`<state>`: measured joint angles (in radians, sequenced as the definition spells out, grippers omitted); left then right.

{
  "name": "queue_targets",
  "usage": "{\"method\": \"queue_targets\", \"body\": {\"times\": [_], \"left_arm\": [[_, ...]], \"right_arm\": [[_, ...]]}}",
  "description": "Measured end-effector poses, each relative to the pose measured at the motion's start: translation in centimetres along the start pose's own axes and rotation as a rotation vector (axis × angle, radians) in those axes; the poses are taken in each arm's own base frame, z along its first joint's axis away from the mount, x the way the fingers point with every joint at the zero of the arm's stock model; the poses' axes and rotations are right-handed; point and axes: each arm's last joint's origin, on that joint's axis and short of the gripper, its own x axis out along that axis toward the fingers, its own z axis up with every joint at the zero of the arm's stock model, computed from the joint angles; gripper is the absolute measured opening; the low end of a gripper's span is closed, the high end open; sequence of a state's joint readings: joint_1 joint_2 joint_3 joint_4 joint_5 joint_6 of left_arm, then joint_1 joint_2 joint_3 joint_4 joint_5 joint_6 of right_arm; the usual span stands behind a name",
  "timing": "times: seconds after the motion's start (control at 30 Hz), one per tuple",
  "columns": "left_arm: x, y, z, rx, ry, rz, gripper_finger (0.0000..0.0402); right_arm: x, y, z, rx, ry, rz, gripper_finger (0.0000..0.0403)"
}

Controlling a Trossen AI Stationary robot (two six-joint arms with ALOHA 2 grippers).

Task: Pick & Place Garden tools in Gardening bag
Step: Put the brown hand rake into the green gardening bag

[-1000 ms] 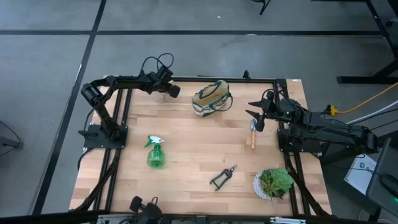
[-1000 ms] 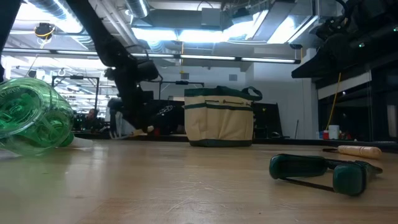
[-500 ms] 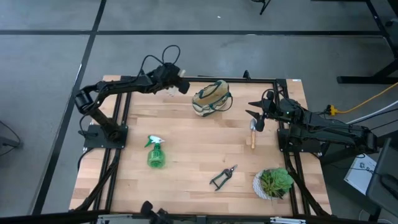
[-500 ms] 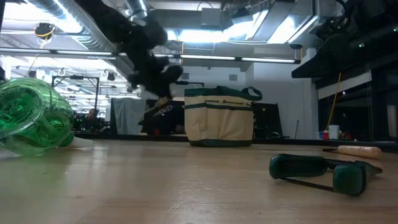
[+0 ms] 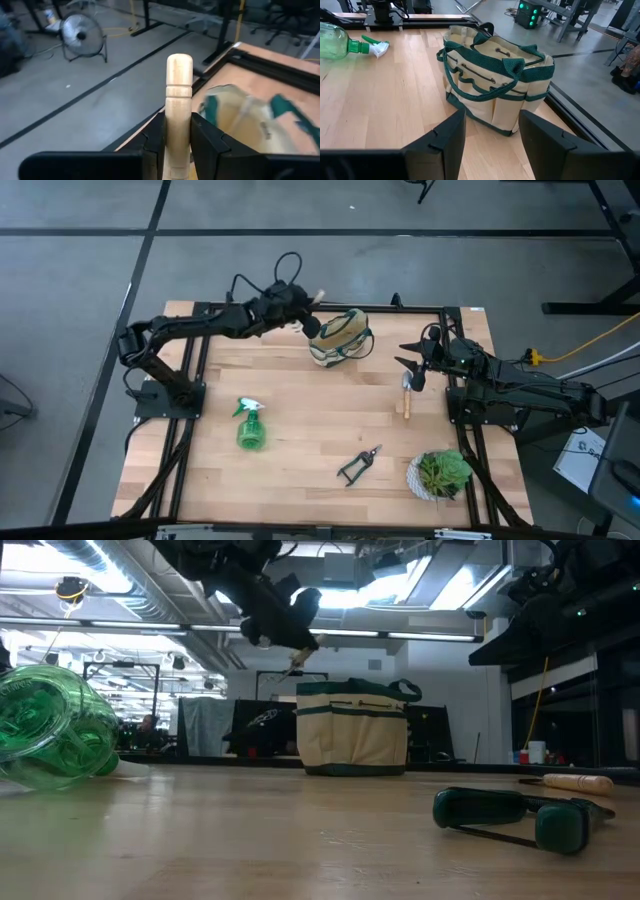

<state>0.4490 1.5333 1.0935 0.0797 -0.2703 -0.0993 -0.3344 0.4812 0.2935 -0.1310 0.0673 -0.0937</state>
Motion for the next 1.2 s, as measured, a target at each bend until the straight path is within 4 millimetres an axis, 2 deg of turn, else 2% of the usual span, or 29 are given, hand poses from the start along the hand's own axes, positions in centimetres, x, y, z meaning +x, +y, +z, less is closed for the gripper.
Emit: {"method": "queue_targets", "body": {"times": [0.23, 0.73, 1.0, 1.2], "left_arm": [[-0.6, -2.1, 0.3, 0.013, -0.051, -0.070, 0.0059], [-2.5, -6.6, 1.7, 0.055, -0.249, -0.332, 0.0059], [-3.6, -8.2, 2.6, 0.073, -0.376, -0.376, 0.0059], [-4.0, -8.4, 3.4, 0.067, -0.486, -0.383, 0.0059]], "right_arm": [[0.0, 0.0, 0.0, 0.000, 0.000, 0.000, 0.0186], [0.0, 0.0, 0.0, 0.000, 0.000, 0.000, 0.0186], [0.0, 0.0, 0.0, 0.000, 0.000, 0.000, 0.0186], [0.0, 0.0, 0.0, 0.000, 0.000, 0.000, 0.0186]]}}
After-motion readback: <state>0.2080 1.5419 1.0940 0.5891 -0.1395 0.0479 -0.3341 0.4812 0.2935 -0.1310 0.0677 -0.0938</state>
